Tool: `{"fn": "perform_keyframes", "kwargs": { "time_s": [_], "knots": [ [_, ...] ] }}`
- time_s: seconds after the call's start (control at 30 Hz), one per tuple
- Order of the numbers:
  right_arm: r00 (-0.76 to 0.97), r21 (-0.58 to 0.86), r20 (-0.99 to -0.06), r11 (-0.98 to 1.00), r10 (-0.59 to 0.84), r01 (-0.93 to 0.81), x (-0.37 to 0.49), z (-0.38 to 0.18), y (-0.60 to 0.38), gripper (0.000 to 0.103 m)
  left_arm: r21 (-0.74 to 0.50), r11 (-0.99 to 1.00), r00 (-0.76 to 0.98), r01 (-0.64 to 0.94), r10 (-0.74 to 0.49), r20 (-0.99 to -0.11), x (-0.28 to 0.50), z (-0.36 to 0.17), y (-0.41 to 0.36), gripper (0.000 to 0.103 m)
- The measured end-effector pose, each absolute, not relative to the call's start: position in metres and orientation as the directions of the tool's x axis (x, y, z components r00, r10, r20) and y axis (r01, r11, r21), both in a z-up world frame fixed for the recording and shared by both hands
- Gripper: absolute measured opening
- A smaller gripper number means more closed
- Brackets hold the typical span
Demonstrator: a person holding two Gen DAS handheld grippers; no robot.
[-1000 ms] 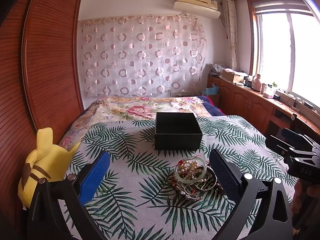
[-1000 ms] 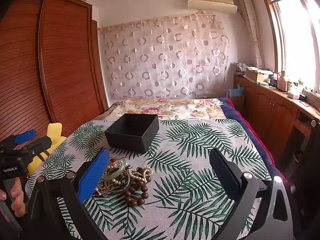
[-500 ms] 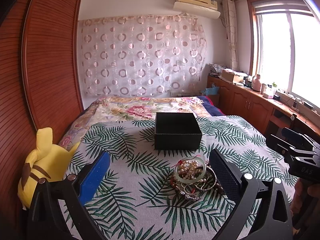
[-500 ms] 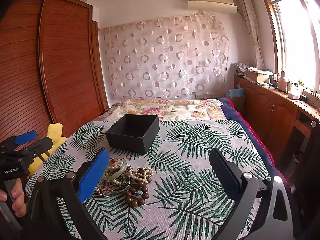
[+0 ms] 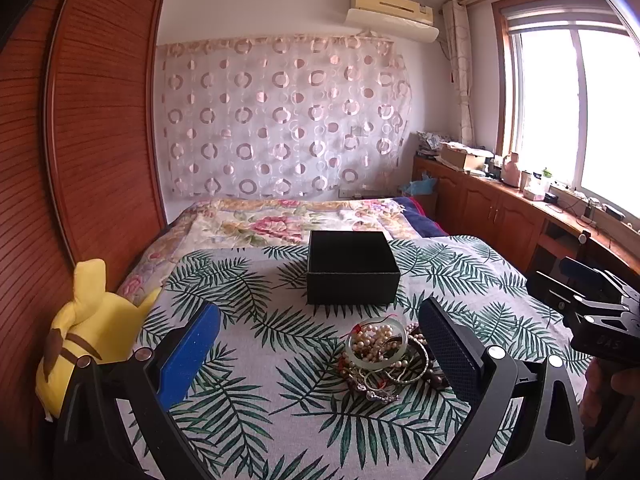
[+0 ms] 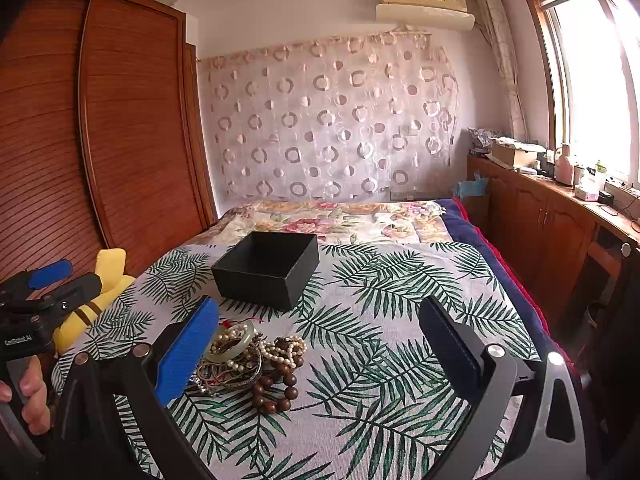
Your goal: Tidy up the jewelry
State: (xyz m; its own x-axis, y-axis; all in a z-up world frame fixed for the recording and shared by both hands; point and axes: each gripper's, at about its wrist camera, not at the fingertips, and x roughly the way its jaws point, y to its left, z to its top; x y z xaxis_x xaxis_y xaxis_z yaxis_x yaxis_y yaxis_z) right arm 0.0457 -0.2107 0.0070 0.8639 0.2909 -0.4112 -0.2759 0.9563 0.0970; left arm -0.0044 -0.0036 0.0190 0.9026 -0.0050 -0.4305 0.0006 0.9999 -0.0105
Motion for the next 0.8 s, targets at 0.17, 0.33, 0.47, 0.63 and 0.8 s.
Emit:
{"fn": "perform_keyframes", "kwargs": {
  "time_s": [0.17,0.33,0.47,0.63,0.8],
  "knots": [
    [0.864,0.097,-0.411,0.956,0.291,-0.276,0.0457,0.0068,-0.2107,0.101,-0.011,1.000,0.905,0.003,-0.008,-0.425,-0.0098,0.0169,-0.0041,0.096],
    [0.864,0.096,-0.410,0.956,0.291,-0.276,0.0455,0.0068,-0.2106,0.101,-0.011,1.000,0.905,0.003,-0.008,-0.425,-0.0098,0.0172,-0.0042,0.096],
    [0.864,0.097,-0.410,0.956,0.291,-0.276,0.0455,0.0067,-0.2107,0.101,-0.010,1.000,0.905,0.003,-0.007,-0.424,-0.0106,0.0186,-0.0050,0.096],
    [0.865,0.096,-0.410,0.956,0.291,-0.276,0.0454,0.0066,-0.2106,0.101,-0.011,1.000,0.906,0.003,-0.007,-0.424,-0.0107,0.0187,-0.0050,0.096],
    [0.865,0.097,-0.409,0.956,0.291,-0.276,0.0455,0.0067,-0.2104,0.101,-0.010,1.000,0.906,0.003,-0.007,-0.424,-0.0109,0.0184,-0.0053,0.096]
  ]
}}
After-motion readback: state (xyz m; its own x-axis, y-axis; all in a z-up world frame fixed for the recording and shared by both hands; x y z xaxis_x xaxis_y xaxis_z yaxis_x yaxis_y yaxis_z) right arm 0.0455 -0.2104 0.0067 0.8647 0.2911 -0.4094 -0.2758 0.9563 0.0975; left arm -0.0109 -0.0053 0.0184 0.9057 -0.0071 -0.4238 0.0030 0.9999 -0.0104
